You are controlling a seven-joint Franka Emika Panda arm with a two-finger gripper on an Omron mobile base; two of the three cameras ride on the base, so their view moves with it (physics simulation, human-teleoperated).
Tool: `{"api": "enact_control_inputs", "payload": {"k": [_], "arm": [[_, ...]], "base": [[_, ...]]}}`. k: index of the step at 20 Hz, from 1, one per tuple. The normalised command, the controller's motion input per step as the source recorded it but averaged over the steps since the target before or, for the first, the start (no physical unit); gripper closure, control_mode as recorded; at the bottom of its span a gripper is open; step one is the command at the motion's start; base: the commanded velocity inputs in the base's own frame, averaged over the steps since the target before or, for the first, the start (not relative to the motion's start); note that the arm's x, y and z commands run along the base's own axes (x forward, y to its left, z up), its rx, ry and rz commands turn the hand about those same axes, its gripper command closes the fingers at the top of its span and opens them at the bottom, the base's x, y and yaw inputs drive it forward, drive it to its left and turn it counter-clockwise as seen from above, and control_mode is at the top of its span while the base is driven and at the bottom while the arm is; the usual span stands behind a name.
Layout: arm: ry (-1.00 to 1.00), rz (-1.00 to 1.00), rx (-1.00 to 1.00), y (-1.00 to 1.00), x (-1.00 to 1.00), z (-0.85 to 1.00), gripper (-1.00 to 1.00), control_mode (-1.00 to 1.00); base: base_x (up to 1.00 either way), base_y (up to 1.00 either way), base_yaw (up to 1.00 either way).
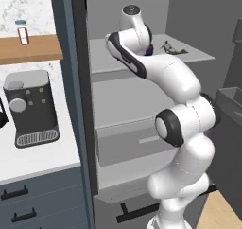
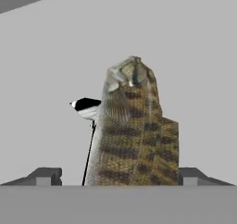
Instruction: Place one eggplant and one fish in each tupperware on the nearby counter, to pack two identical lunches.
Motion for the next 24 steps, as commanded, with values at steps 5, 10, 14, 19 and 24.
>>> {"api": "enact_control_inputs", "payload": {"k": [5,10,14,19,24], "arm": [[0.12,-0.14,-0.01,0.0,-0.13,-0.52,1.0,-1.0],[0.01,-0.14,-0.02,0.0,-0.78,-0.54,1.0,-1.0],[-0.1,-0.11,-0.05,0.0,-0.99,-0.66,1.0,-1.0],[-0.14,-0.06,0.0,-0.17,-0.89,-0.44,1.0,-1.0],[-0.06,0.0,0.02,-0.38,-1.0,-0.03,1.0,-1.0]], "base": [[0.0,0.0,0.0],[0.0,0.0,0.0],[0.0,0.0,0.0],[0.0,0.0,0.0],[0.0,0.0,0.0]]}}
